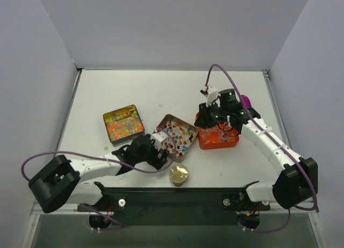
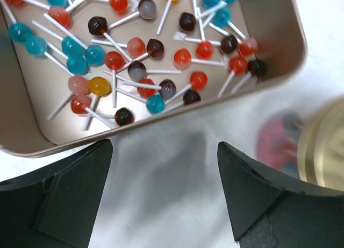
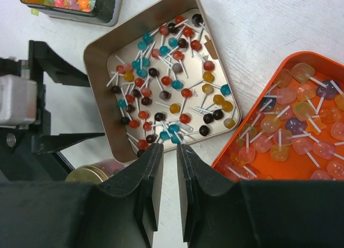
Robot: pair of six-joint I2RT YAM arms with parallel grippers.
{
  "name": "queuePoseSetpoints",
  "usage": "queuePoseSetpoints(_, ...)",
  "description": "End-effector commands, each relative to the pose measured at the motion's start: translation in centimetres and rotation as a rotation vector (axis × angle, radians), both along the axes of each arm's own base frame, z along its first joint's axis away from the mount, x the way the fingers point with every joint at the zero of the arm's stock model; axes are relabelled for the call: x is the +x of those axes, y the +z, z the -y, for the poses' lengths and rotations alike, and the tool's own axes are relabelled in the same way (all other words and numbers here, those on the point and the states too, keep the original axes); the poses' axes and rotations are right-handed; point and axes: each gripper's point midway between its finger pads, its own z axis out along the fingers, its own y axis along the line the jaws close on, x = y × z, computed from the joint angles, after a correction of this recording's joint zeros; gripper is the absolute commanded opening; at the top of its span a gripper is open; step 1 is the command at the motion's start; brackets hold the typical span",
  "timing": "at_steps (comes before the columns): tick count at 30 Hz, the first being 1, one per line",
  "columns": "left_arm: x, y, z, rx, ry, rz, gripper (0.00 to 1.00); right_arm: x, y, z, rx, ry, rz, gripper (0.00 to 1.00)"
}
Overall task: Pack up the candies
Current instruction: Move the storage box to the center of the board.
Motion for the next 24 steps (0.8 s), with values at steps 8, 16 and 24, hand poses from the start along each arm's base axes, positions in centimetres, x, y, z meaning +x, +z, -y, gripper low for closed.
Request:
queuePoseSetpoints(8, 9.2, 2.3, 3.6, -0.124, 0.095, 0.066, 0.91, 2.5, 1.8, 1.3, 0.024, -0.03, 0.036, 0.19)
queuePoseSetpoints(16, 2.7, 4.1, -0.6, -0.165, 0.163, -0.104, 0.88, 1.1, 1.3, 3.6, -0.072, 0.037, 0.061, 0.2)
queuePoseSetpoints(24, -6.0, 8.4, -0.1, -0.291, -0.205, -0.026, 0.2, 0.0, -0.4, 5.8, -0.115, -0.006, -0.017, 0.07)
